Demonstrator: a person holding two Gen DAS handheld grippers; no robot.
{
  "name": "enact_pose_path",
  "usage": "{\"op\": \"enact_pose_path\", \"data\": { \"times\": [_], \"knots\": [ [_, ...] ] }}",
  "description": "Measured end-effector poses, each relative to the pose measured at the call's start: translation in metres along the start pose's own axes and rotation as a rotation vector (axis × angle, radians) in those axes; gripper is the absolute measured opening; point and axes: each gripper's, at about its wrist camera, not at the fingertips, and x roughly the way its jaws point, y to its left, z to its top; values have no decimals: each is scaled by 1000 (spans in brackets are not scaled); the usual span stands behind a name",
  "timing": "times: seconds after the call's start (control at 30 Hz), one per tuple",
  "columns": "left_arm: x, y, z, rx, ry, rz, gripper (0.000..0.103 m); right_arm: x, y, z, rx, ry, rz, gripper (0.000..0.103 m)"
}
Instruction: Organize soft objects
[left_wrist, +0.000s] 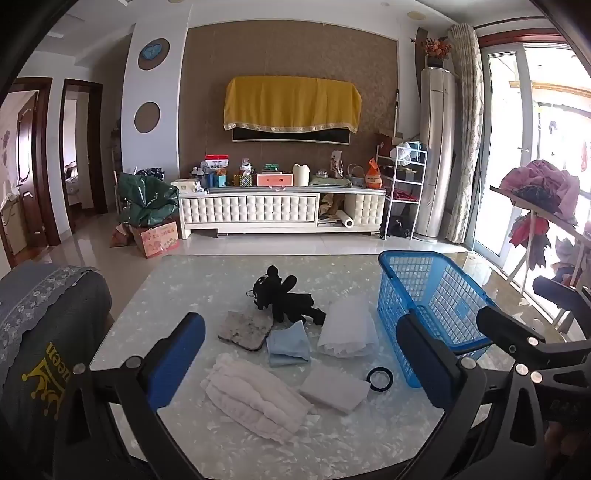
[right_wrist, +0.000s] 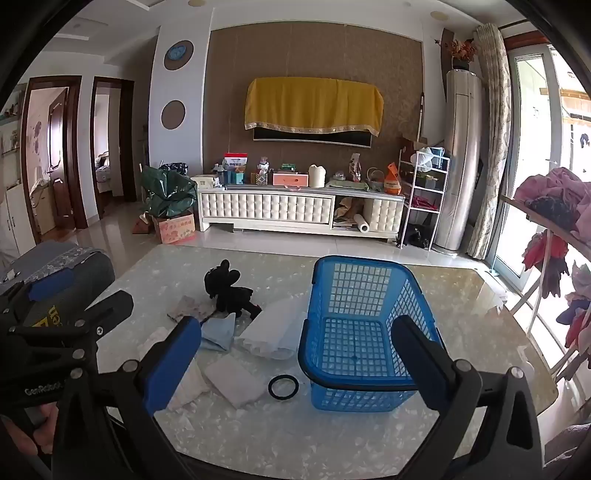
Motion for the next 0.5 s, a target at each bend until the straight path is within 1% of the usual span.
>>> {"op": "enact_pose_path", "data": {
  "times": [0.23, 0.27, 0.37, 0.5],
  "knots": [
    [1, 3, 0, -13, 9, -3, 103, -2, -1, -2, 4, 1, 8, 103],
    [1, 4, 0, -13, 7, -4, 103, -1, 0, 0, 5, 12, 5, 103],
    [4, -9, -5, -1, 6, -4, 103, 1, 0, 0, 3, 16, 2, 103],
    [4, -10, -4, -1, 5, -6, 103, 2, -1, -1, 7, 17, 11, 103]
  ]
}}
